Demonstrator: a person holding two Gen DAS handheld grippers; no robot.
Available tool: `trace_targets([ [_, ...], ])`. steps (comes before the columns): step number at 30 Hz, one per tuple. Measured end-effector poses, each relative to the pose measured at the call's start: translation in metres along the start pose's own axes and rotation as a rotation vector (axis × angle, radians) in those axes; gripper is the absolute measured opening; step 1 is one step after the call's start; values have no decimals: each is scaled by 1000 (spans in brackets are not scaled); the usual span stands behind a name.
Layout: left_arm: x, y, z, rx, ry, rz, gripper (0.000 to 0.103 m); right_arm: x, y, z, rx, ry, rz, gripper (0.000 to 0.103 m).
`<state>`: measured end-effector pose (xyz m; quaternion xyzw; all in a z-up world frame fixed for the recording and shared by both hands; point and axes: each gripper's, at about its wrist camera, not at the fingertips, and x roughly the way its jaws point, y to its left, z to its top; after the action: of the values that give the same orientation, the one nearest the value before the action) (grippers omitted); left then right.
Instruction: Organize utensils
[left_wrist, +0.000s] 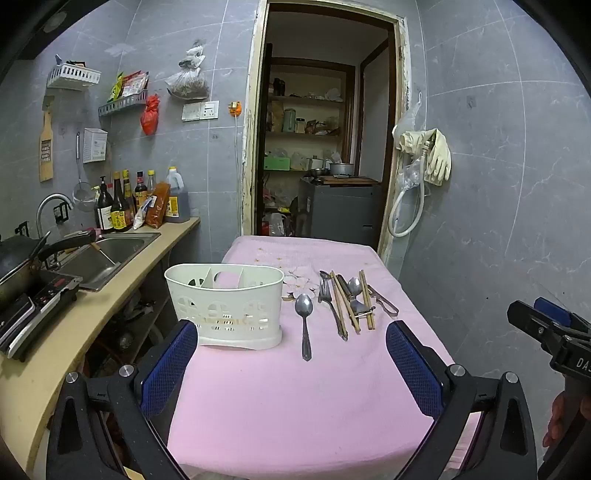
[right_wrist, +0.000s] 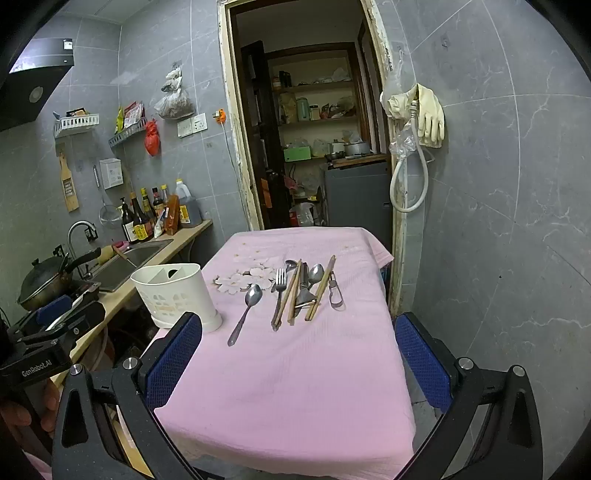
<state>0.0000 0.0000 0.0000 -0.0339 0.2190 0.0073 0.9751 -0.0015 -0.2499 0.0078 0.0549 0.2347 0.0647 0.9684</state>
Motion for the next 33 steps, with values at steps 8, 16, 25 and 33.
trace_targets([
  [8, 1, 1, 0, -1, 7, -1, 103, -1, -1, 0, 2, 3, 2, 102],
  [16, 0, 0, 0, 2, 4, 2, 103, 0, -1, 0, 6, 3, 2, 102],
  [25, 0, 0, 0, 3, 6, 2, 103, 0, -1, 0, 6, 2, 3, 102],
  [33, 0, 0, 0, 2, 7, 0, 103, 1, -1, 0, 7, 3, 1, 102],
])
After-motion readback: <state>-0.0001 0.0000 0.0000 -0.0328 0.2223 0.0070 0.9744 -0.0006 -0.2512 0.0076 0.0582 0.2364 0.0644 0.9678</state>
